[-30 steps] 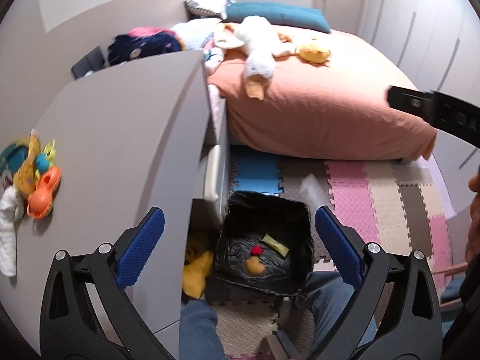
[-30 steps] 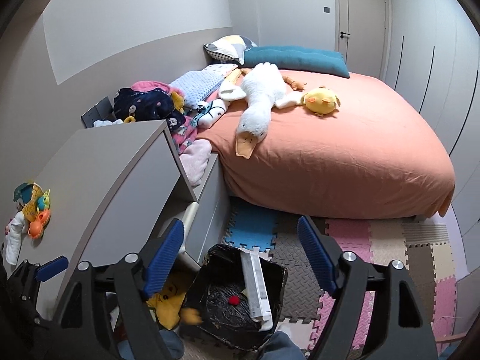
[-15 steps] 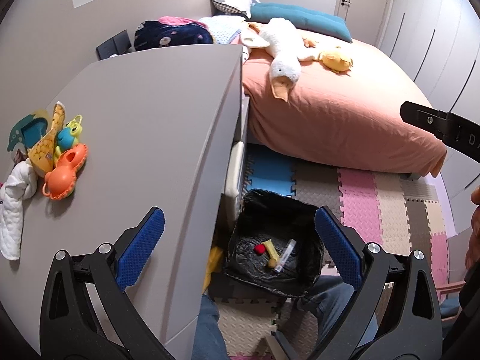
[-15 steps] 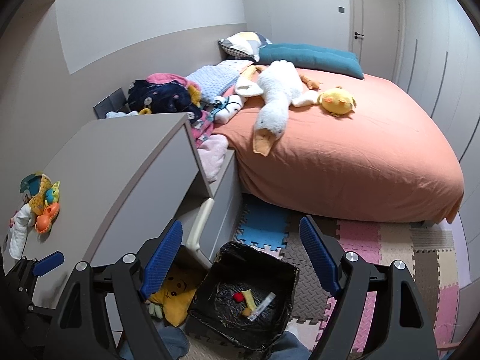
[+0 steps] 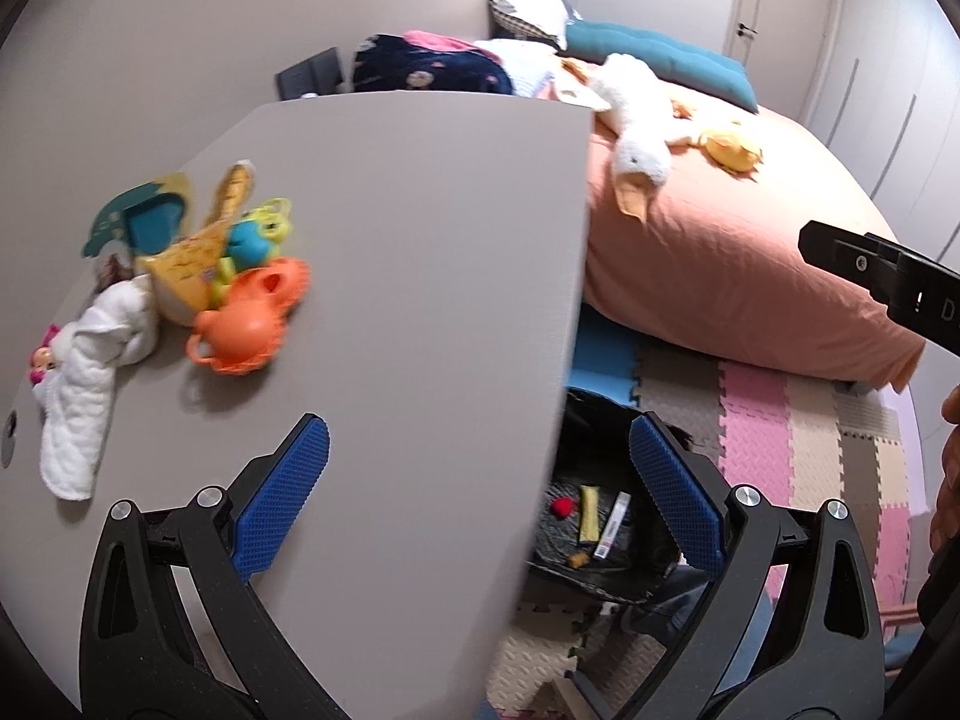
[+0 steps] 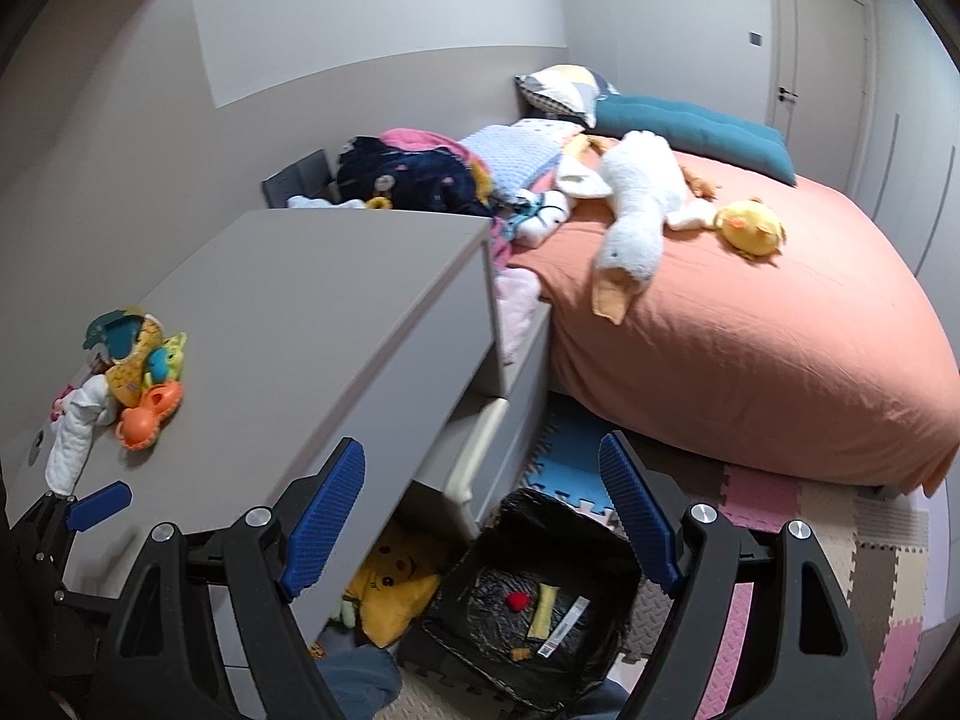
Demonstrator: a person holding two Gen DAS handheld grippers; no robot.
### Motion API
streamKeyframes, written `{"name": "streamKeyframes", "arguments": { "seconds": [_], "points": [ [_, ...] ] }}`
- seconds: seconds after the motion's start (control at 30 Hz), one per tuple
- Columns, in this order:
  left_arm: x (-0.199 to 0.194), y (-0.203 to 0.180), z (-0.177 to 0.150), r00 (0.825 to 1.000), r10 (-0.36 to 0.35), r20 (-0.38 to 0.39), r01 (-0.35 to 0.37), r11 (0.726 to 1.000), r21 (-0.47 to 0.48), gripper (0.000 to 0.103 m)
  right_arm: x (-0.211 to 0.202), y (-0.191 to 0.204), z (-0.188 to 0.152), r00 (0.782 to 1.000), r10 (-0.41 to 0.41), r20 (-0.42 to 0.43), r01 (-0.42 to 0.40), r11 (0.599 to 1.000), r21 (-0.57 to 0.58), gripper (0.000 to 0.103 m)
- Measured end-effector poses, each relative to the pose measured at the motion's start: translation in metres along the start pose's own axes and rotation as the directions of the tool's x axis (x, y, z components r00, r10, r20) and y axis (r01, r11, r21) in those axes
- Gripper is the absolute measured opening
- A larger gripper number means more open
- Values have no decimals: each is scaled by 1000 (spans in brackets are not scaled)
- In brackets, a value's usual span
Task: Collect trash
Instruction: 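Move both tools back over the desk toward the toy pile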
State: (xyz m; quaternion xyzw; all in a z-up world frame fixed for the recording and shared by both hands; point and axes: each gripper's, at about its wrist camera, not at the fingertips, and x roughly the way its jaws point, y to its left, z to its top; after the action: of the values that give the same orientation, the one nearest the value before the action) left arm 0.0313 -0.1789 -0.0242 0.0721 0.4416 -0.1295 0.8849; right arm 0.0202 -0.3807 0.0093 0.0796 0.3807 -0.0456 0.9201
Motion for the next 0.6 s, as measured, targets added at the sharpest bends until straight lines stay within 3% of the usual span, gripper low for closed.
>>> {"name": "streamKeyframes", "arguments": {
  "seconds": [0.6],
  "points": [
    [-23, 100, -16, 993, 117, 32, -111, 984, -137, 97, 19, 94, 8, 994, 111, -19, -112, 988, -105, 81]
  ]
}}
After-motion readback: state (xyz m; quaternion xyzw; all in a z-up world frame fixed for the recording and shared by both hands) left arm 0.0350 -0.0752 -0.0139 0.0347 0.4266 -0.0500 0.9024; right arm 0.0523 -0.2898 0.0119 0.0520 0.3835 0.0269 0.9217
